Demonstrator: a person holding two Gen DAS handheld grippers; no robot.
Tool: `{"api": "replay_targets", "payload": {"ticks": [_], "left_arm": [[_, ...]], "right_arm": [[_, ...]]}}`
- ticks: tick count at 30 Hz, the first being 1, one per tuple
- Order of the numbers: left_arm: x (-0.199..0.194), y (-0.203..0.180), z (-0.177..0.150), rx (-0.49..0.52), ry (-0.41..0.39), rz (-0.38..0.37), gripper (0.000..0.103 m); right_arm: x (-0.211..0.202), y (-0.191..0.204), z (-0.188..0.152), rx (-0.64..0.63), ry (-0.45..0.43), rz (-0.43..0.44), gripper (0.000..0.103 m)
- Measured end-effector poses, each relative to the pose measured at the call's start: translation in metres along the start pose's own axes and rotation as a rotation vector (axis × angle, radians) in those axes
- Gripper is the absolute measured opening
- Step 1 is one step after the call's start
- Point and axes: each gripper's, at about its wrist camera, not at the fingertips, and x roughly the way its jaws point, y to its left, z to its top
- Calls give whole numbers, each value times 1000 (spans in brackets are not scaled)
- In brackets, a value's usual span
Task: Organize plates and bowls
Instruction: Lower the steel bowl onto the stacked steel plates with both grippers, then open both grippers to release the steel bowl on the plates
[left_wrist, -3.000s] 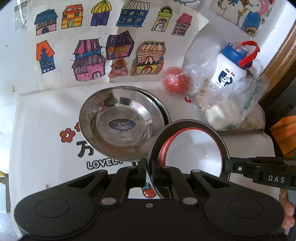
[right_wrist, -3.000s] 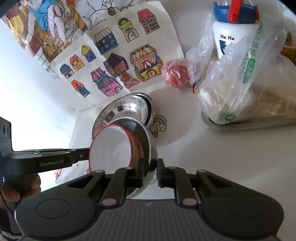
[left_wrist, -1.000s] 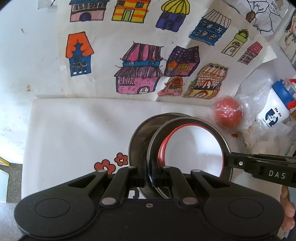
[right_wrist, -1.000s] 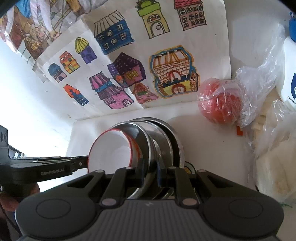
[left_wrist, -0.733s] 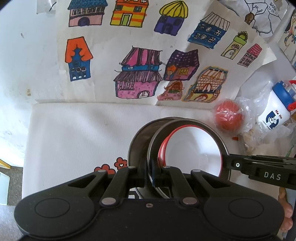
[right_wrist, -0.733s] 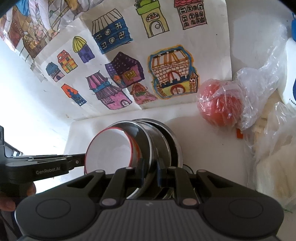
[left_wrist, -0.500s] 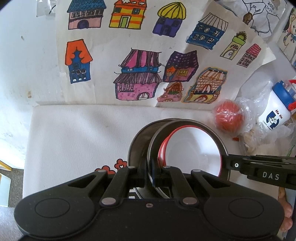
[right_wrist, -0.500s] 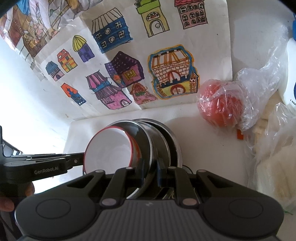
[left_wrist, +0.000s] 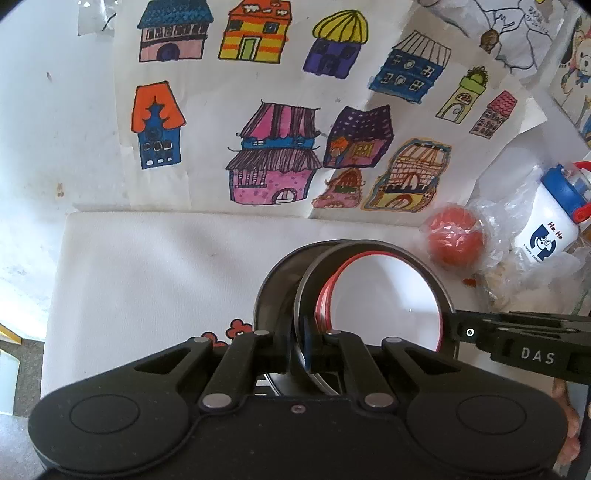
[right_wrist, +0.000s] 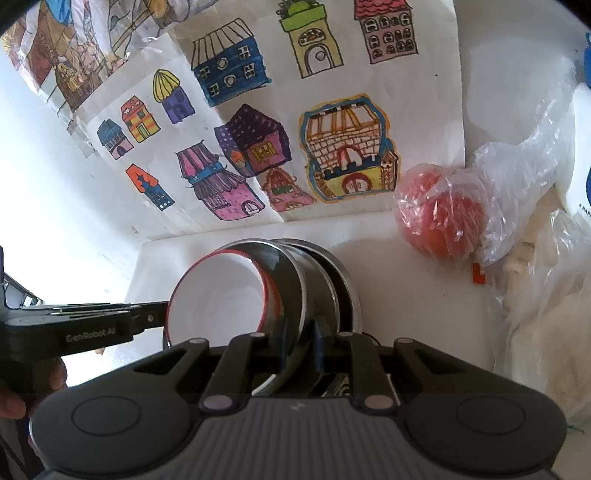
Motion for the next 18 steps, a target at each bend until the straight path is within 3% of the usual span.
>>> {"api": "replay_targets", "payload": {"ticks": [3,6,14,18], "left_arm": [[-3,0,-3,-2,-28,17,19],[-5,1,-6,-19,-42,26,22],[-13,4,-23,-56,-92,47,43],[-17,9,-31,-89,-124,57,53]], "right_arm": [[-1,-3,-4,-6,-24,-2,18],[-6,-5,-7,-8,-52,6,22],[-22,4,-22,-71,-128,-34,29],[-30,7,-31,-83,-178,-33,42]]}}
